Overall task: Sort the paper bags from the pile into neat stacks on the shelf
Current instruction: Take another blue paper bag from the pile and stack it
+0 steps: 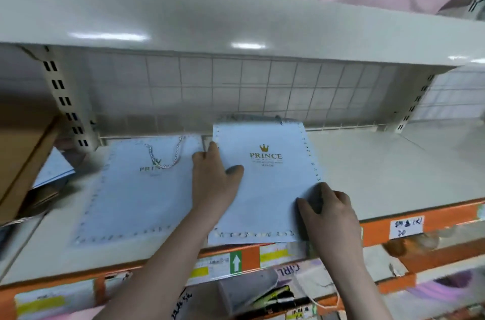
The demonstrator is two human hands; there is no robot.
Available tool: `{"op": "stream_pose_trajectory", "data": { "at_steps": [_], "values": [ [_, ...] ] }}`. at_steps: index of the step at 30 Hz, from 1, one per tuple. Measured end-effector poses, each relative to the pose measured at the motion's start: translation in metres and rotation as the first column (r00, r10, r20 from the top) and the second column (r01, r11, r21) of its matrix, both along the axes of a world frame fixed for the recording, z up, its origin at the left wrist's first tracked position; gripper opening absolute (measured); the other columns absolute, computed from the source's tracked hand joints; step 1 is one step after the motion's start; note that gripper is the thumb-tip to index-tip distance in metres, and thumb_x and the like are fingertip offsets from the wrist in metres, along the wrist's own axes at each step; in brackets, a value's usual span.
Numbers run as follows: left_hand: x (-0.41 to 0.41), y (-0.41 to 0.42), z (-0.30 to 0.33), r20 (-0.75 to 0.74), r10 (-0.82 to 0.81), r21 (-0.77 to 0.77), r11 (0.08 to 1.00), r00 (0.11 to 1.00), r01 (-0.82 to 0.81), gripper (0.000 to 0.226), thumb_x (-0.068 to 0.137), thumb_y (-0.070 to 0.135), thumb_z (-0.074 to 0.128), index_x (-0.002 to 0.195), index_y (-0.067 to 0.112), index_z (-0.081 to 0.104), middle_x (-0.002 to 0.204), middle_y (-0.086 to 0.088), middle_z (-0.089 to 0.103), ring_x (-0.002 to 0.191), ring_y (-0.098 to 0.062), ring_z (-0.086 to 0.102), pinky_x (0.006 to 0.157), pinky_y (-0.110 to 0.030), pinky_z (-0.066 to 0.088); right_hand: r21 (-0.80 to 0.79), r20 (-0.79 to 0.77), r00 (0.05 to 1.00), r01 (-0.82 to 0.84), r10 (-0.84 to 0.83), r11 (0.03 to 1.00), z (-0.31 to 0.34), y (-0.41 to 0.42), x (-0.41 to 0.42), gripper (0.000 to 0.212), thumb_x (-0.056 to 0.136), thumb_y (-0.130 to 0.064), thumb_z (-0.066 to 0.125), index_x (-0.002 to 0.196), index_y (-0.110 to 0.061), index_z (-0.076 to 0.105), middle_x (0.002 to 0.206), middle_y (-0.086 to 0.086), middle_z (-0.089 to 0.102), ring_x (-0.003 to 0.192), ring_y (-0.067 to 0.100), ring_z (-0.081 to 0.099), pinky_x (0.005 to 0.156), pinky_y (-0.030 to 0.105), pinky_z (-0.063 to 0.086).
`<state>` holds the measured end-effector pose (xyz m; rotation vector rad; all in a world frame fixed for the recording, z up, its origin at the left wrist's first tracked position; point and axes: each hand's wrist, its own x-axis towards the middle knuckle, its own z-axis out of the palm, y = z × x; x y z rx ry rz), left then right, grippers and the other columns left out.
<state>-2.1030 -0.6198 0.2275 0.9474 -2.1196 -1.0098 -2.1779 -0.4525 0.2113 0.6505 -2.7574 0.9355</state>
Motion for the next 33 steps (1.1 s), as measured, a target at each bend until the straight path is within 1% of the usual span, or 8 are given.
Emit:
{"op": "stream_pose_trajectory", "data": {
  "at_steps": [4,7,8,12,17,22,28,33],
  "values": [
    [-0.025,0.000,-0.002,0.098,0.073,0.042,0.996,0.992,-0.077,0.047,0.088,0.023,0.054,0.131,0.013,0.039,0.121,-0.007,0.034,0.107,-0.026,0.044,0.080,-0.028,0.035,0.015,0.064,0.993,-0.100,0.098,0.995,-0.003,-0.005,-0.038,0.034,0.087,-0.031,0.058,0.113,-0.009,0.054,0.105,0.013,0.051,0.096,0.035,0.051,0.081,0.037,0.041],
    [-0.042,0.009,-0.008,0.152,0.136,0.034,0.989,0.979,-0.143,0.019,0.084,0.022,0.053,0.097,0.014,0.043,0.104,-0.005,0.038,0.092,-0.025,0.045,0.067,-0.030,0.035,0.034,0.089,0.977,-0.198,0.194,0.980,-0.007,-0.003,-0.062,0.031,0.087,-0.033,0.056,0.107,-0.009,0.055,0.100,0.012,0.051,0.094,0.033,0.049,0.078,0.035,0.040],
    [-0.048,0.012,-0.010,0.172,0.145,0.023,0.988,0.974,-0.152,0.018,0.083,0.022,0.054,0.096,0.015,0.043,0.101,-0.004,0.038,0.091,-0.024,0.045,0.067,-0.030,0.034,0.035,0.097,0.972,-0.218,0.214,0.975,-0.008,-0.002,-0.070,0.032,0.086,-0.034,0.056,0.106,-0.009,0.055,0.099,0.012,0.051,0.093,0.033,0.049,0.078,0.035,0.040],
    [-0.070,0.017,-0.020,0.294,0.194,-0.098,0.980,0.936,-0.172,0.039,0.084,0.030,0.057,0.120,0.015,0.049,0.115,-0.008,0.048,0.106,-0.028,0.044,0.085,-0.033,0.035,0.071,0.095,0.954,-0.293,0.286,0.954,-0.010,0.000,-0.099,0.038,0.087,-0.038,0.055,0.110,-0.008,0.054,0.102,0.014,0.051,0.096,0.032,0.048,0.081,0.036,0.040],
    [-0.084,0.021,-0.029,0.401,0.265,-0.191,0.960,0.877,-0.202,0.051,0.088,0.039,0.053,0.132,0.015,0.044,0.131,-0.009,0.049,0.122,-0.029,0.039,0.099,-0.031,0.030,0.184,0.061,0.932,-0.362,0.357,0.914,-0.012,0.002,-0.117,0.050,0.095,-0.039,0.044,0.135,-0.010,0.038,0.123,0.011,0.042,0.111,0.026,0.040,0.094,0.032,0.033],
    [-0.085,0.024,-0.038,0.424,0.308,-0.286,0.938,0.852,-0.197,0.051,0.091,0.043,0.048,0.134,0.015,0.042,0.133,-0.006,0.049,0.126,-0.027,0.037,0.104,-0.030,0.025,0.331,-0.033,0.922,-0.355,0.386,0.875,-0.015,0.002,-0.121,0.052,0.097,-0.041,0.032,0.139,-0.011,0.030,0.128,0.007,0.040,0.114,0.022,0.036,0.094,0.027,0.032],
    [-0.079,0.027,-0.045,0.366,0.308,-0.318,0.928,0.878,-0.193,0.045,0.092,0.041,0.049,0.128,0.014,0.047,0.125,-0.004,0.052,0.123,-0.024,0.038,0.101,-0.027,0.025,0.386,-0.061,0.924,-0.327,0.377,0.863,-0.017,0.002,-0.120,0.053,0.097,-0.045,0.029,0.139,-0.013,0.031,0.128,0.004,0.040,0.116,0.020,0.038,0.095,0.027,0.033],
    [-0.082,0.023,-0.050,0.371,0.297,-0.360,0.919,0.880,-0.158,0.038,0.092,0.037,0.049,0.120,0.011,0.052,0.125,-0.001,0.051,0.125,-0.021,0.039,0.103,-0.027,0.025,0.396,-0.063,0.920,-0.333,0.387,0.856,-0.019,-0.001,-0.122,0.052,0.097,-0.046,0.028,0.137,-0.013,0.034,0.129,0.004,0.041,0.118,0.020,0.038,0.097,0.028,0.033]
  ]
}}
